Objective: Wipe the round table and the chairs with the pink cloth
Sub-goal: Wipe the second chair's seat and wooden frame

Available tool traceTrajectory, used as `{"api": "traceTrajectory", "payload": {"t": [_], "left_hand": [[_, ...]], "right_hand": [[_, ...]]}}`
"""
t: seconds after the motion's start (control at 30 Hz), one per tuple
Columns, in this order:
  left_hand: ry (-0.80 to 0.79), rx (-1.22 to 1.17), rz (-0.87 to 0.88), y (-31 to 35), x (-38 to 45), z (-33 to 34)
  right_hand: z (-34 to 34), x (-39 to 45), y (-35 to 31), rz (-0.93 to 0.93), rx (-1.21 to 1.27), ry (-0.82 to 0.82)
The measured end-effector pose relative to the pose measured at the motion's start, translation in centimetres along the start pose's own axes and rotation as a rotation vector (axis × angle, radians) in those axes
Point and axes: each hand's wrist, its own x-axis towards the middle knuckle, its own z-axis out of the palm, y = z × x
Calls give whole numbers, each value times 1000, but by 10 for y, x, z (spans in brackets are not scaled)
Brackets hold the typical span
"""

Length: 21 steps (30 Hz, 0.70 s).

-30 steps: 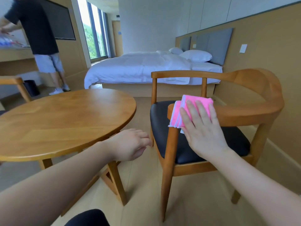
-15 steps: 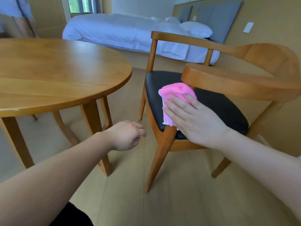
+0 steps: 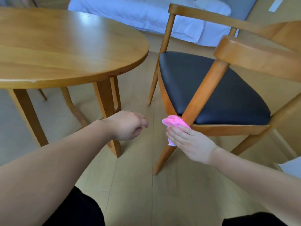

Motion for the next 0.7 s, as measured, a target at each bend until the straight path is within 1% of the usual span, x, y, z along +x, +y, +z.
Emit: {"api": "traceTrajectory", "payload": {"t": [0.1, 0.17, 0.23, 0.37, 0.43, 0.53, 0.7], "left_hand": [[-21, 14, -22, -3, -3, 1], [-27, 16, -15, -1, -2, 2], [-15, 11, 10, 3, 2, 2], [27, 17, 56, 13, 12, 0], [38, 18, 66, 17, 17, -2], [41, 20, 71, 21, 21, -4], [55, 0, 103, 30, 22, -8]], "right_hand": [[-7, -6, 14, -8, 22, 6], [-15, -10, 31, 22, 43, 49], [-24, -15, 57, 89, 49, 117], [-44, -22, 119, 306, -28, 232], [-53, -21, 134, 349, -58, 260], [-53, -20, 130, 293, -56, 243], [-31, -25, 96, 134, 11, 174]]}}
